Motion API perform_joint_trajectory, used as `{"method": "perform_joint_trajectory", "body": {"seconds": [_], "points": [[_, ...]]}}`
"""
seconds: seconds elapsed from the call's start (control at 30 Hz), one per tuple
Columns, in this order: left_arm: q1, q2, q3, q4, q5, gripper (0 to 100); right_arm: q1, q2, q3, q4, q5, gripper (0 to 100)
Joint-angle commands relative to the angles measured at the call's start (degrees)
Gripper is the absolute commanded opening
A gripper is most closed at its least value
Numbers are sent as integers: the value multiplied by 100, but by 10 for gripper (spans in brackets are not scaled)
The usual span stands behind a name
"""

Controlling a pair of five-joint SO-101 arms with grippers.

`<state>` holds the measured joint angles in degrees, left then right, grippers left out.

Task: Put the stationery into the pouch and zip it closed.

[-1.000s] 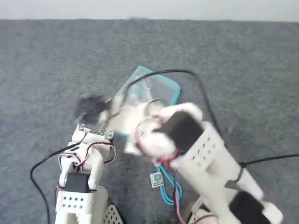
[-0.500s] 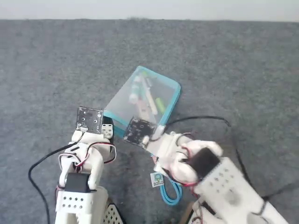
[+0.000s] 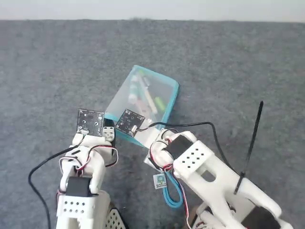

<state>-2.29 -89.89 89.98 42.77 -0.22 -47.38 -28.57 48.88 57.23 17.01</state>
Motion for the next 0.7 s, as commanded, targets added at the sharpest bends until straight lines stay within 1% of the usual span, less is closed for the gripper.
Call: {"method": "perform_joint_trajectory", "body": {"seconds": [0.0, 0.1, 0.17, 0.23, 0.37, 0.47, 0.53, 0.67], "points": [[44, -62, -312, -167, 105, 11, 22, -189, -105, -145, -149, 105], [53, -62, -312, -167, 105, 11, 22, -505, -229, -84, -123, 0], [62, -62, -312, -167, 105, 11, 13, -716, -308, -48, -44, 14], [202, -62, -286, -149, 97, 11, 13, -927, -519, 48, 264, 9], [615, -62, -163, -167, 88, 11, -31, -1095, -1547, 734, 404, 8], [703, -62, -163, -167, 44, 11, -163, -989, -2374, 1191, 431, 8], [703, -62, -163, -167, -53, 10, -338, -875, -2822, 1420, 598, 8], [703, -62, -154, -149, -70, 10, -734, -611, -3499, 1675, 695, 8]]}}
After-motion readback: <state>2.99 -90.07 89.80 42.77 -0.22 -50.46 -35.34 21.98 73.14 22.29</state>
